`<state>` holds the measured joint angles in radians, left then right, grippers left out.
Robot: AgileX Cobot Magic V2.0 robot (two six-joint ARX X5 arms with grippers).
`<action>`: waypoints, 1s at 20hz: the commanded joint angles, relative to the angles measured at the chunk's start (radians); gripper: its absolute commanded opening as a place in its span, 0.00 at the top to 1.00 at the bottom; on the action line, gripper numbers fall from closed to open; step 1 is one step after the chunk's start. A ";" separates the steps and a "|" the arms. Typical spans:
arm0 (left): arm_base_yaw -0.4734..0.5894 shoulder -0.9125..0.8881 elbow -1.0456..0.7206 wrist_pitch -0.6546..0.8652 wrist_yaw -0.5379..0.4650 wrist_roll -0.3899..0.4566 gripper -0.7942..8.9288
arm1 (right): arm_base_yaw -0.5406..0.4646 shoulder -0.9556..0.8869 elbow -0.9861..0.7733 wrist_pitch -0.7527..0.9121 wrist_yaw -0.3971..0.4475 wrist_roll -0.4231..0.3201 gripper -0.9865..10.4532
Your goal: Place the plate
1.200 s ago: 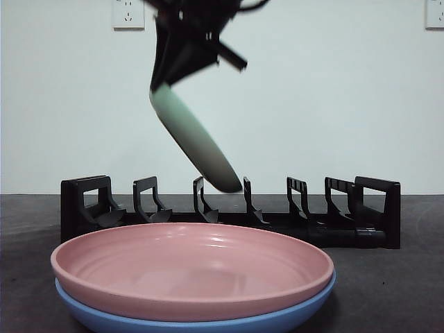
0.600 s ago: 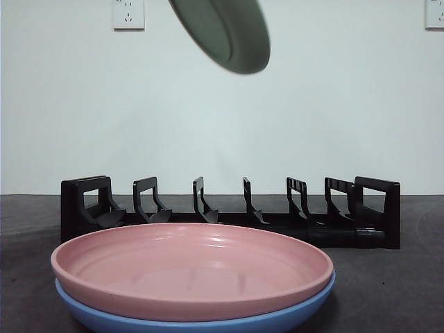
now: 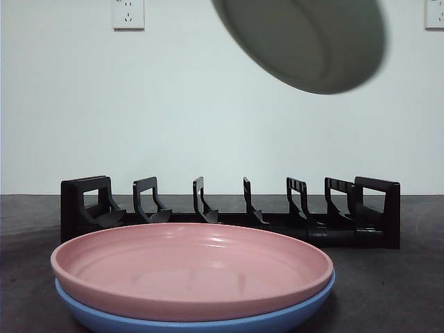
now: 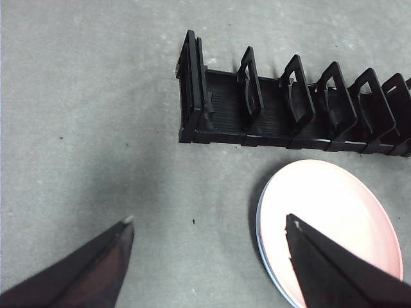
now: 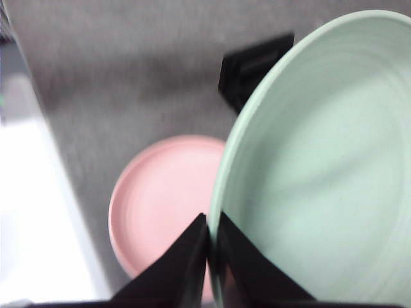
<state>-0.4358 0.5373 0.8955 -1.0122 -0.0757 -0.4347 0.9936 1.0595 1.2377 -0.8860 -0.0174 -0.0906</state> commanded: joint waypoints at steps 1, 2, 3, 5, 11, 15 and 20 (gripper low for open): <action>-0.002 0.005 0.018 0.011 -0.004 -0.009 0.53 | 0.073 -0.025 -0.023 -0.060 0.027 -0.008 0.90; -0.002 0.005 0.018 0.011 -0.004 -0.013 0.53 | 0.108 -0.026 -0.032 -0.112 0.032 0.001 0.90; -0.002 0.005 0.018 0.011 -0.004 -0.016 0.53 | 0.144 -0.019 -0.040 -0.152 0.046 0.001 0.90; -0.002 0.005 0.018 0.010 -0.004 -0.016 0.53 | 0.211 0.003 -0.057 -0.177 0.072 0.001 0.90; -0.002 0.005 0.018 0.003 -0.004 -0.015 0.53 | 0.321 0.186 -0.089 -0.038 0.117 -0.020 0.90; -0.002 0.005 0.018 -0.019 -0.004 0.000 0.53 | 0.320 0.326 -0.089 0.021 0.122 -0.035 0.90; -0.002 0.005 0.018 -0.019 -0.004 0.008 0.53 | 0.320 0.425 -0.089 0.089 0.119 -0.061 0.90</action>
<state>-0.4358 0.5373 0.8955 -1.0397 -0.0757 -0.4370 1.2995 1.4685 1.1397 -0.8066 0.0990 -0.1356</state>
